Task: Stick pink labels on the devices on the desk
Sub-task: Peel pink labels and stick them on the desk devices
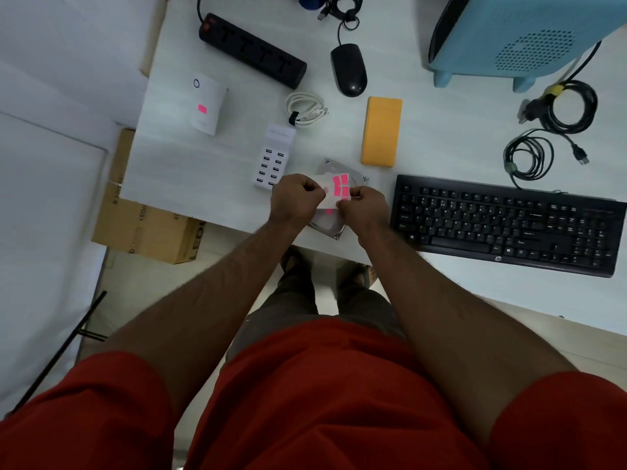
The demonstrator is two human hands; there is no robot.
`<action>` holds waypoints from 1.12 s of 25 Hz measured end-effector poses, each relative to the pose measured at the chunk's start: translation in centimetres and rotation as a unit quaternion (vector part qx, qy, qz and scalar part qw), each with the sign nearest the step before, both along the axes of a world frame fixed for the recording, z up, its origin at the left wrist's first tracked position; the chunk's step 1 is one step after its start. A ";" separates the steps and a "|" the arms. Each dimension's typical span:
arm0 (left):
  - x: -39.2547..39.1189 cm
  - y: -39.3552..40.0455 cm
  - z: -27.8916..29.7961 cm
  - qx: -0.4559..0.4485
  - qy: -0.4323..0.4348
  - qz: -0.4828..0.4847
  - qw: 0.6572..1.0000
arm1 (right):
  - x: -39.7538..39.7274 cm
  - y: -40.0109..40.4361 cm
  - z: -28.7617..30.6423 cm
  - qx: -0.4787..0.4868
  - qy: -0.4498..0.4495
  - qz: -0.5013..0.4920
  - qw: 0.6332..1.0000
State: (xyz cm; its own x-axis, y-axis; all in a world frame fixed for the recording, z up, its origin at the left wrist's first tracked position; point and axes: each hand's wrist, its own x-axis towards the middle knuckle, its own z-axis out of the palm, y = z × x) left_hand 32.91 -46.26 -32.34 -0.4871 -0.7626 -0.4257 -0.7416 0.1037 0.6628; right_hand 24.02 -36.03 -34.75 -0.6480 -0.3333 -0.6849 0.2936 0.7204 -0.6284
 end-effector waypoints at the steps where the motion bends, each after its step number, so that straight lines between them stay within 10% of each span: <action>1: 0.0 0.0 -0.2 0.000 -0.002 0.006 1.000 | 0.1 0.0 0.1 0.018 0.026 0.016 0.999; 16: 2.6 -7.4 0.2 -0.029 -0.016 0.093 0.995 | 2.2 -8.7 2.3 -0.005 0.112 0.040 0.993; 28: 4.4 -16.8 -2.2 0.020 -0.017 0.151 0.988 | 5.2 -20.5 -1.1 0.168 0.062 0.057 0.982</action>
State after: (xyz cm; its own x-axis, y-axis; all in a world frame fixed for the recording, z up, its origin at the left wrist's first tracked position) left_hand 37.28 -63.05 -34.55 -0.2243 -0.8536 -0.4702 -0.7566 -0.1516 0.6361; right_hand 29.18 -56.52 -35.90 -0.7050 -0.1781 -0.6864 0.1348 0.9166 -0.3763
